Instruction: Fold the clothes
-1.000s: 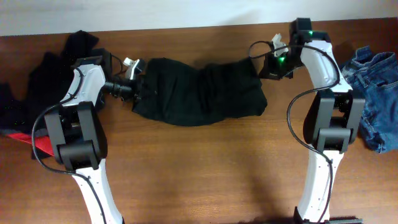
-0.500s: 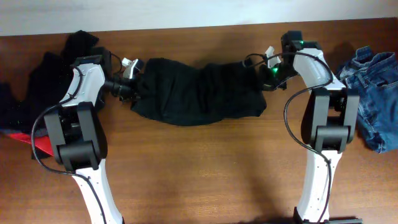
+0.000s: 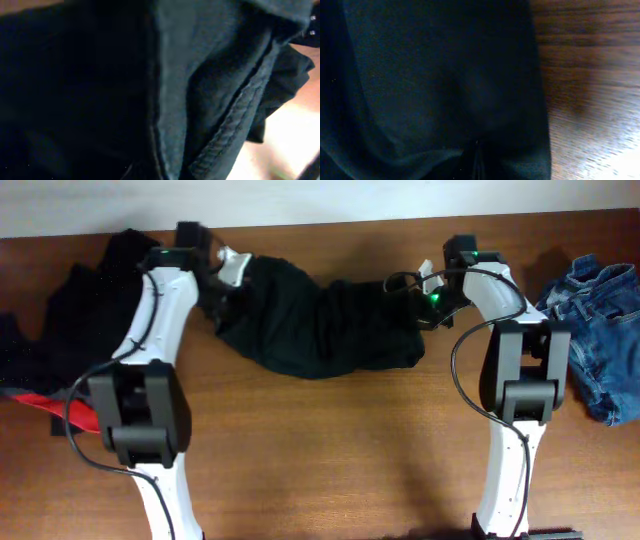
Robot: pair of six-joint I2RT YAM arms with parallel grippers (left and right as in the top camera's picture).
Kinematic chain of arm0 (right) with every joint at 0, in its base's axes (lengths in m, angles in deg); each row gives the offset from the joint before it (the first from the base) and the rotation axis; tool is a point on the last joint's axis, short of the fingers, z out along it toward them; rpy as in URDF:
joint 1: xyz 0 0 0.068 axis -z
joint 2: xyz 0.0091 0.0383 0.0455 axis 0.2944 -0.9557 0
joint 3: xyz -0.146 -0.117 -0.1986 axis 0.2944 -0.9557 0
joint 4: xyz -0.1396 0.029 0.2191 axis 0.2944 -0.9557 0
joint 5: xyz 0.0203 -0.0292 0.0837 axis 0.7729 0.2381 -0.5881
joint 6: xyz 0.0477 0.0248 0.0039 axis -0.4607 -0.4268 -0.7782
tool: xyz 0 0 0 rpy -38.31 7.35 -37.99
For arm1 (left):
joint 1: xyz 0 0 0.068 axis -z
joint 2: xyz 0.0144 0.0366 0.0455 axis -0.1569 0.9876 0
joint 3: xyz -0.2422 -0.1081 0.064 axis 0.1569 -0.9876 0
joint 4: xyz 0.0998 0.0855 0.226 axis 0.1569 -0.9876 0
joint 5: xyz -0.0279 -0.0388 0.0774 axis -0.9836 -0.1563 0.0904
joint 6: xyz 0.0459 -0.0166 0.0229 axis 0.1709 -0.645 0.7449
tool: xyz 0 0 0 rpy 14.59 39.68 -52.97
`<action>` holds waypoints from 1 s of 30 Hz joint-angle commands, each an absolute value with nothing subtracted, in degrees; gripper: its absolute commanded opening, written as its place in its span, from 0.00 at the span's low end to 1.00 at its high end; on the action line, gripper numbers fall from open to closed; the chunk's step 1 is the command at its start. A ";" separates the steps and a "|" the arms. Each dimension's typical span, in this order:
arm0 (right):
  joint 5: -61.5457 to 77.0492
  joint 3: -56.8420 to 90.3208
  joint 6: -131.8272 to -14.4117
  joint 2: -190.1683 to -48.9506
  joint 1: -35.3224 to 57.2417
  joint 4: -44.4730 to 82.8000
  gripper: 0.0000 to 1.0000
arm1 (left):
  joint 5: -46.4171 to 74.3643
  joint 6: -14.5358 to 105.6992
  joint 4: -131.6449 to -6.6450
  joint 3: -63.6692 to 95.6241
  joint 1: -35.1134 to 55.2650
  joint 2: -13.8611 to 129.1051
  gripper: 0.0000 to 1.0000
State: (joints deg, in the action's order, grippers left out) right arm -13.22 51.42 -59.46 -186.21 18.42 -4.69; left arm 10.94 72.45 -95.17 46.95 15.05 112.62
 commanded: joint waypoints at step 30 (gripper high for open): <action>-11.41 48.92 -59.87 -192.59 14.14 -3.49 0.04 | 28.40 68.52 -77.37 50.73 51.00 110.42 0.01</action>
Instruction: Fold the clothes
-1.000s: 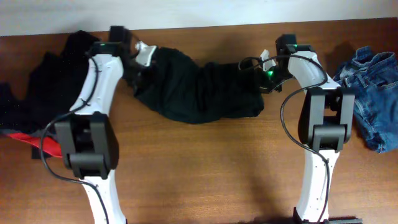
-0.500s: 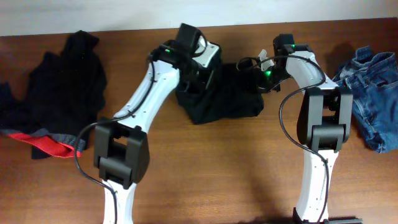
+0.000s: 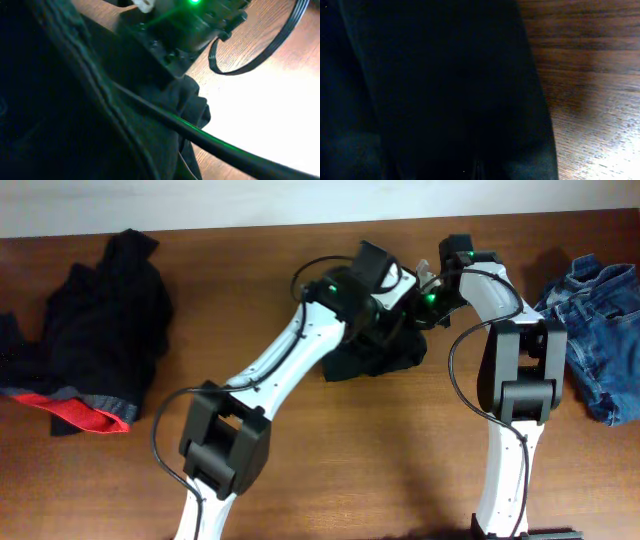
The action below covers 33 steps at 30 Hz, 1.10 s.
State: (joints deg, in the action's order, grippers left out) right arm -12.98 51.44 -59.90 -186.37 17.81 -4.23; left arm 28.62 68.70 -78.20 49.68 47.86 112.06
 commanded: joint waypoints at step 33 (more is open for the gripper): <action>-27.54 77.67 -67.96 -192.51 29.96 -8.74 0.99 | 34.15 68.30 -78.51 50.66 51.27 111.66 0.08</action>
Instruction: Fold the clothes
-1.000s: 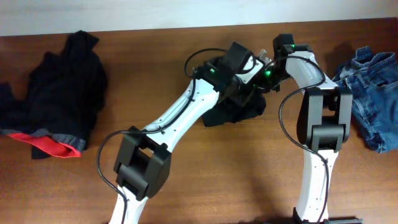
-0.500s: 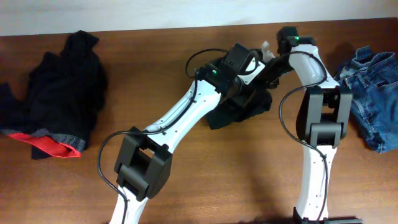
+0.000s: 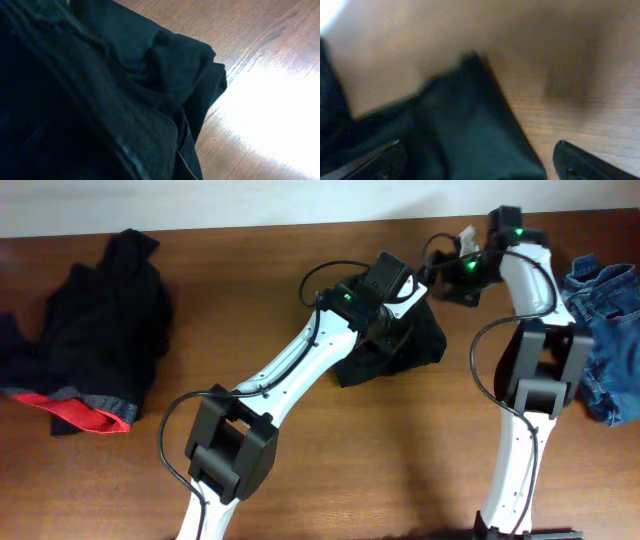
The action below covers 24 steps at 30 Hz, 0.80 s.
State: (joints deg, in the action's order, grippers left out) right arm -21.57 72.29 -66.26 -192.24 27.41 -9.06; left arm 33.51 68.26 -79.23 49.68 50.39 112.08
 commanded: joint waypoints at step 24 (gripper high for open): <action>-36.26 84.64 -71.50 -192.51 33.96 -13.72 0.99 | 33.97 67.19 -71.49 50.58 51.72 111.66 0.73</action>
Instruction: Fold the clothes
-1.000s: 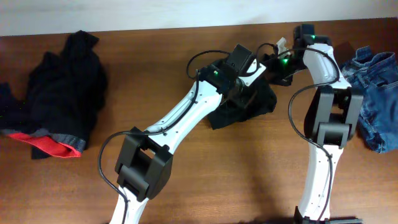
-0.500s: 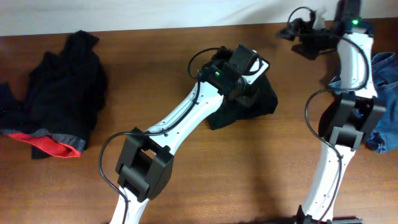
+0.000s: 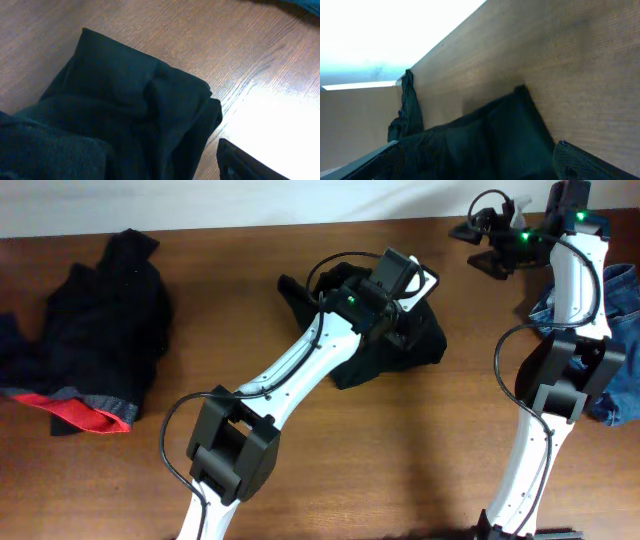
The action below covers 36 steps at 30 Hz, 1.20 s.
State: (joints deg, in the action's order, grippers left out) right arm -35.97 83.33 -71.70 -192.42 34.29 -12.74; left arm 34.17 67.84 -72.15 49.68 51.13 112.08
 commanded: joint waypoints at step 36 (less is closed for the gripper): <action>-20.78 70.06 -62.76 -192.53 28.37 -24.65 0.97 | 40.68 58.27 -90.55 50.95 25.06 110.05 0.51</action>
